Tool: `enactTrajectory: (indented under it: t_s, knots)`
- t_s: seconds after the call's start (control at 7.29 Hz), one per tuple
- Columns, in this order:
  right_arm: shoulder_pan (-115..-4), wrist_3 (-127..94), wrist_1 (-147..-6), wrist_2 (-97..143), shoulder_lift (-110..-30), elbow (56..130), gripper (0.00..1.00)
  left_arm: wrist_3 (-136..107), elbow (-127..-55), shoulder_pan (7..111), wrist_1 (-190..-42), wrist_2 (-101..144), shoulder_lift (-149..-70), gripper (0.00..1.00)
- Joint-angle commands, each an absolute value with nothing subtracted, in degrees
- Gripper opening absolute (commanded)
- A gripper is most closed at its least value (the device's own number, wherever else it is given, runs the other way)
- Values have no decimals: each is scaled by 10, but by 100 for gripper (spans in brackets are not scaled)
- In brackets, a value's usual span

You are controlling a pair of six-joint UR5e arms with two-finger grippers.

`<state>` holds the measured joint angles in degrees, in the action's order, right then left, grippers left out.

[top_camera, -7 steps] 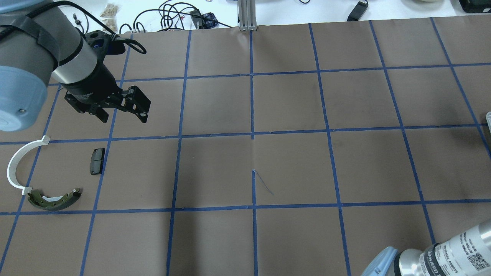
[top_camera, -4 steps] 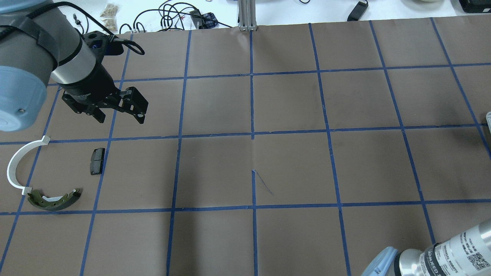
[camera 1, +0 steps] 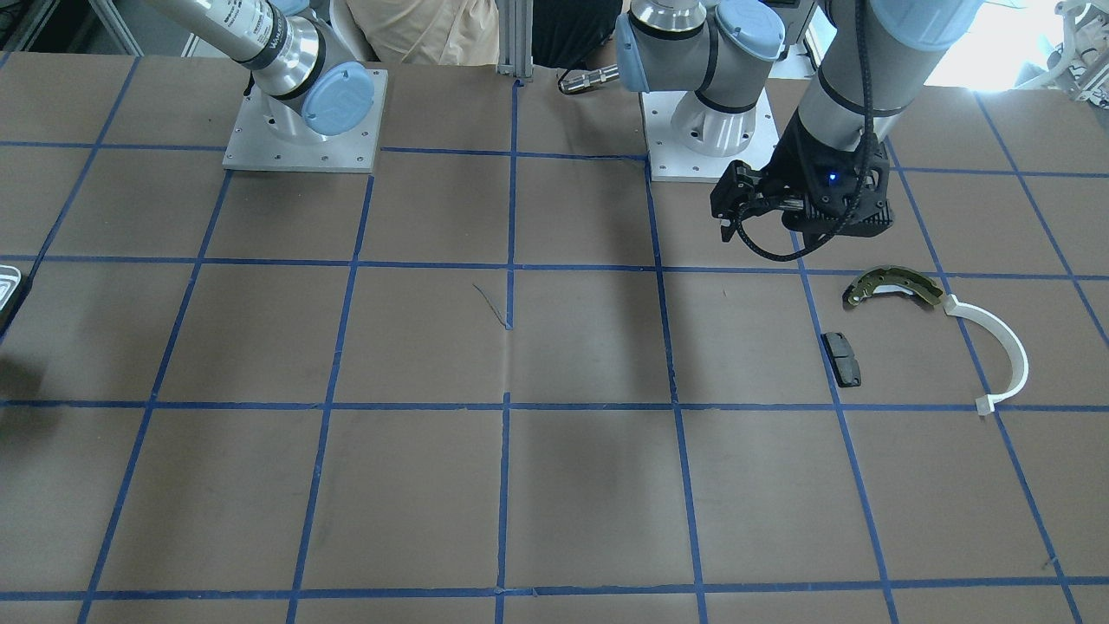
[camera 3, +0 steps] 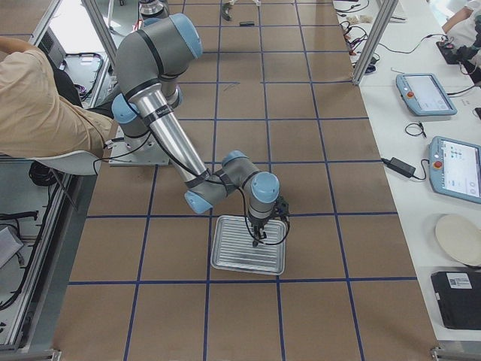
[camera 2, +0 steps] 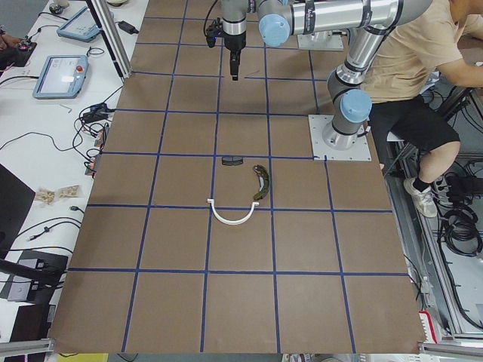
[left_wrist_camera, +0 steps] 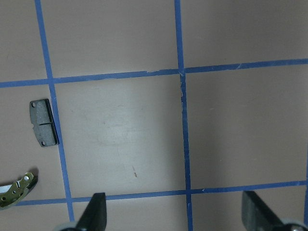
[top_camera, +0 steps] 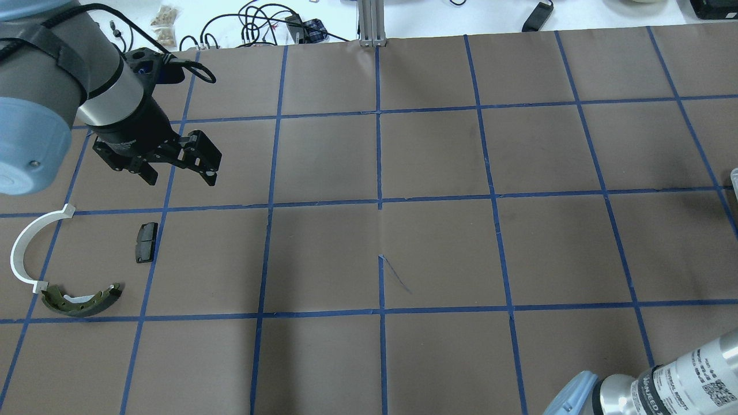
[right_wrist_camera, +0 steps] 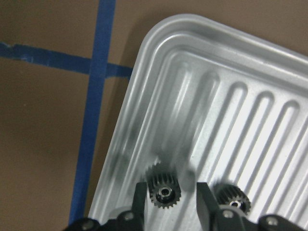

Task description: Place bearing gear from tray to pile

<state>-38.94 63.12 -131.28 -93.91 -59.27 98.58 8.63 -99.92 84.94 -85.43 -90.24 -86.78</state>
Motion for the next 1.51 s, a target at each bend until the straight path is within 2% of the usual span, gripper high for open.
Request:
enactTrajectory:
  t_s: [0.0,0.14,0.27,0.41,0.69,0.96,1.23,1.37]
  knots:
    - [-389,630,-1314,-936,-593,996,44,86,-999,849,-854,-903,-868,100]
    - [-389,630,-1316,-937,-596,998,33,84,-998,849,-853,-902,-868,100]
    - [-389,630,-1315,-936,-598,997,14,87,-999,848,-850,-903,-870,100]
    - [-389,630,-1313,-936,-598,997,6,87,-998,848,-850,-903,-872,100]
    - [-392,621,-1309,-940,-608,996,1,86,-1011,849,-840,-904,-874,100]
    - [-424,562,-1237,-935,-690,999,0,85,-1020,839,-793,-903,-886,100]
    - [-539,448,-1133,-935,-784,1003,0,85,-1022,838,-787,-903,-880,100]
    - [-609,397,-1109,-927,-795,1020,0,85,-1021,838,-786,-901,-882,100]
